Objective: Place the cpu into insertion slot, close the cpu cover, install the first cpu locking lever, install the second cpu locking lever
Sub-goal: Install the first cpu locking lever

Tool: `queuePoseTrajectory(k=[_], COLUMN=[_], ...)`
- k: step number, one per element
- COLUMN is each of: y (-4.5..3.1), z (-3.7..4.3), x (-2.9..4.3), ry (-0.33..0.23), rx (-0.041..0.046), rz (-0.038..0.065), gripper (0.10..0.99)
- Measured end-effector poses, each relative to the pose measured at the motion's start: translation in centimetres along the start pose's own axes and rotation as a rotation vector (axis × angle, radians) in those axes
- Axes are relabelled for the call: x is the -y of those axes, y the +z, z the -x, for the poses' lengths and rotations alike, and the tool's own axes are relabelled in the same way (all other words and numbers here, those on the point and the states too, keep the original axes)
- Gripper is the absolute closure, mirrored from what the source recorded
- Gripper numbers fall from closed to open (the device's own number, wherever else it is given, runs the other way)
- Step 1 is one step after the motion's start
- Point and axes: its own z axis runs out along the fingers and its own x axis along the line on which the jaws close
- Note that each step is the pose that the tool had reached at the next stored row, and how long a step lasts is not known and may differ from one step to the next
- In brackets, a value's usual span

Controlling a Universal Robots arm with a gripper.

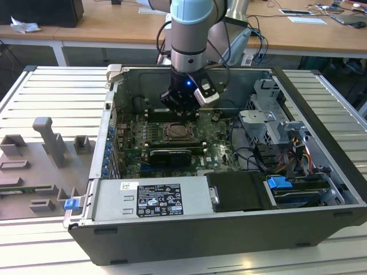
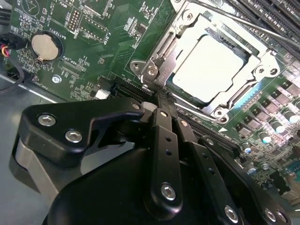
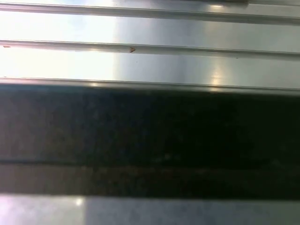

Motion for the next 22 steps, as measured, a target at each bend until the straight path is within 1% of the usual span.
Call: queuePoseTrajectory(k=[3,9,11,12,13,16,19,20,22], y=[0.11,0.36,0.41,0.44,0.45,0.06,-0.9,-1.02,-1.03], z=[0.01,0.02,0.02,0.03,0.03,0.06,0.07,0.08,0.08], x=[0.01,0.01,0.01,0.01,0.0,-0.05,-0.07,-0.08,-0.04], ry=[0.0,0.0,0.0,0.0,0.0,0.0,0.0,0.0,0.0], rx=[-0.0004,-0.0003,-0.0004,-0.0001,0.0002,0.0009,0.0002,0.0002,0.0002], rz=[-0.006,-0.008,-0.005,0.0,0.002,0.003,0.002,0.002,0.002], gripper=[0.98,0.98,0.98,0.98,0.98,0.98,0.98,0.98,0.98])
